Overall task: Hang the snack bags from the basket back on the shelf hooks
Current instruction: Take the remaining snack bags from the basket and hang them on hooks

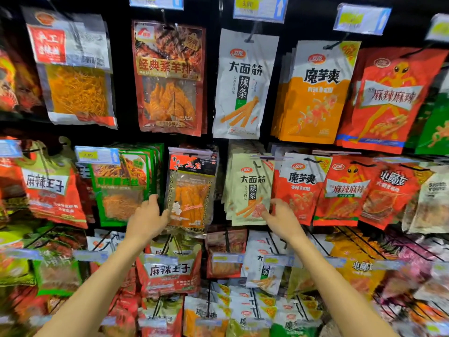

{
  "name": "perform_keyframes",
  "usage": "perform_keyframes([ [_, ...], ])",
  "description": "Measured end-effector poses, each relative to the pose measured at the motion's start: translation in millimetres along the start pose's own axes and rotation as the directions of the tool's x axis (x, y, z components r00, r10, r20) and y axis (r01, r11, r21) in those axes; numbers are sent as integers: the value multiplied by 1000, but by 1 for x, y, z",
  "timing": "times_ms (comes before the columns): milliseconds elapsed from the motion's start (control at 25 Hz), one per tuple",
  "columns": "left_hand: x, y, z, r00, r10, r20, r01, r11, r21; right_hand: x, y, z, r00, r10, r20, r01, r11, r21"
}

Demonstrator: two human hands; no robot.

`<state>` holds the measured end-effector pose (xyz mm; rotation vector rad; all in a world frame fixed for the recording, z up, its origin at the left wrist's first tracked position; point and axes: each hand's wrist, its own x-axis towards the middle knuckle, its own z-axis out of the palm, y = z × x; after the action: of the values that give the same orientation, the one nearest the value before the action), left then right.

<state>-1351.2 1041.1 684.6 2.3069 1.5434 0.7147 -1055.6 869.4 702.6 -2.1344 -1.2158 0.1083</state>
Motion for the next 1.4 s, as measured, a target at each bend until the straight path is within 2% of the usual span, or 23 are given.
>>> perform_keyframes([
  [80,-9,0,-14,999,19,30,-27,953,300,-4,-10,-4,996,-89,27,93,965,-244],
  [120,-13,2,-22,998,18,55,-38,918,394,-8,-20,-6,992,-113,51,124,927,-354],
  [240,-25,9,-43,993,69,94,-110,825,554,-16,-51,-5,980,-166,112,200,839,-505],
  [440,-35,14,-62,988,40,148,-126,758,640,-21,-83,10,944,-197,265,321,736,-596],
  [560,-34,12,-70,992,51,116,-113,773,624,-18,-100,19,934,-192,303,342,728,-594],
  [640,-33,10,-68,990,45,132,-116,795,595,-16,-105,31,934,-201,296,339,762,-551],
  [880,0,-3,-46,984,61,170,-124,912,391,-4,-107,66,950,-183,255,266,899,-347],
  [1000,19,-9,-31,983,160,95,-179,948,262,9,-108,79,965,-150,213,198,954,-225],
  [1120,43,-17,-21,982,190,0,-190,980,62,23,-112,92,980,-110,163,127,987,-96],
  [1240,60,-21,-14,985,175,0,-171,963,-206,35,-114,104,996,-51,71,47,997,57],
  [1400,64,-25,5,976,194,98,-118,852,-511,37,-110,128,999,21,35,-30,953,302],
])
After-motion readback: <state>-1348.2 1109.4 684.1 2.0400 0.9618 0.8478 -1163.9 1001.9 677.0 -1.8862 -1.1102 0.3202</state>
